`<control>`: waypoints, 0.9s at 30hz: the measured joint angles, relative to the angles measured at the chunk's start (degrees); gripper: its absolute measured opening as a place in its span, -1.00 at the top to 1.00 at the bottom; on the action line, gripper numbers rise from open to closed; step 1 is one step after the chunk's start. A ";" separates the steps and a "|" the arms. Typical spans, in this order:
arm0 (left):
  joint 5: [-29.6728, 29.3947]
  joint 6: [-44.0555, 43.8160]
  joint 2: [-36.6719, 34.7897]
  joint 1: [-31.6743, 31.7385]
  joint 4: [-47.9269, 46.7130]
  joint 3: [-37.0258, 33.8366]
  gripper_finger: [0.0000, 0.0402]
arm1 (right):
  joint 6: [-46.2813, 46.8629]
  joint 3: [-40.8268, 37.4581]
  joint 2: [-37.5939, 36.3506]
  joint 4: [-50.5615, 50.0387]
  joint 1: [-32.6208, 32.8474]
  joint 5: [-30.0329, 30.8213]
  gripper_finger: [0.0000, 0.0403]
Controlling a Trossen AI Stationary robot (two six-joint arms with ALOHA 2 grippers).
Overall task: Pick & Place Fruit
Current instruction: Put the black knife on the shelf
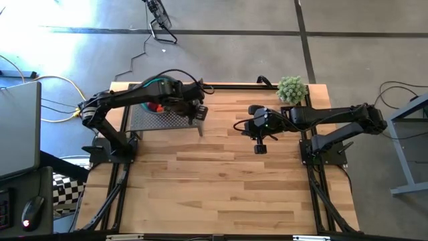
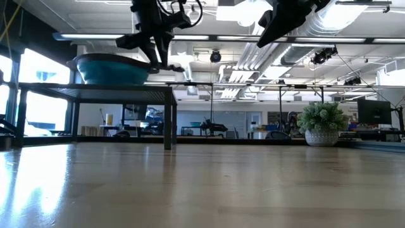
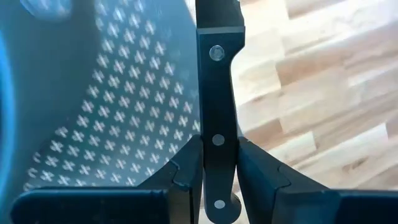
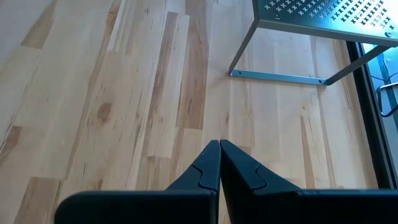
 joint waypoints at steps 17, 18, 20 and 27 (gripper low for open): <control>-5.02 -0.53 0.55 -4.31 -8.99 2.93 0.63 | -1.25 0.00 0.00 -1.54 0.00 -0.02 0.99; -5.69 -0.56 0.70 -4.57 -8.95 2.93 0.63 | -1.40 0.00 0.00 -1.54 0.00 -0.02 0.99; -6.75 -0.57 1.22 -5.19 -9.05 2.99 0.63 | -1.42 0.00 0.00 -1.52 0.00 -0.02 0.99; -9.11 -1.29 4.51 -6.07 -10.56 2.97 0.63 | -1.41 0.00 0.00 -1.60 0.00 -0.01 0.99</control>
